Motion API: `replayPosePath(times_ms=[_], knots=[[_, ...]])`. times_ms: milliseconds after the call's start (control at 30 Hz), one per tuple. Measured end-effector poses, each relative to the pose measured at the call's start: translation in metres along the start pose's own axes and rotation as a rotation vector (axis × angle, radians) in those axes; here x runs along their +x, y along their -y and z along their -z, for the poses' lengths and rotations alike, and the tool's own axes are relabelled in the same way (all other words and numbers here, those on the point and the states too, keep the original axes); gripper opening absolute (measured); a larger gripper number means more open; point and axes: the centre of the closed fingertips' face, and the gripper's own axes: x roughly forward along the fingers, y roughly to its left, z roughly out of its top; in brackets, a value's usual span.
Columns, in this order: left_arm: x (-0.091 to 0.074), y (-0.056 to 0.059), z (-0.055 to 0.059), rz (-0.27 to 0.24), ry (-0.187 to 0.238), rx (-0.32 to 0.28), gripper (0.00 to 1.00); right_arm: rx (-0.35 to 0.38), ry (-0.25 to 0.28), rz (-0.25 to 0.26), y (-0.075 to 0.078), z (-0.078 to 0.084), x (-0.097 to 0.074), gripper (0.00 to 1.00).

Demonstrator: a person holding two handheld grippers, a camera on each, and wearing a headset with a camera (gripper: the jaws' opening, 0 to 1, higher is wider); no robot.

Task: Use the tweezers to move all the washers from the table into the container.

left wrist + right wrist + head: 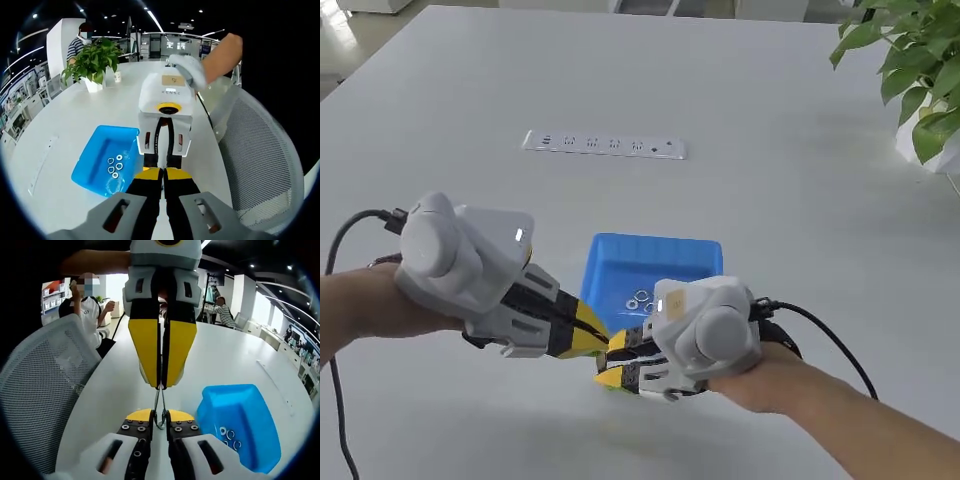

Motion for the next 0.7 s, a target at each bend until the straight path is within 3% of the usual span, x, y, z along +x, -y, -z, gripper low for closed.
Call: replayPosePath(times_ms=[700], knots=[[0.0042, 0.0016, 0.0004, 0.006, -0.021, -0.014, 0.05, 0.016, -0.023, 0.006, -0.0001, 0.0014, -0.0005, 0.08]])
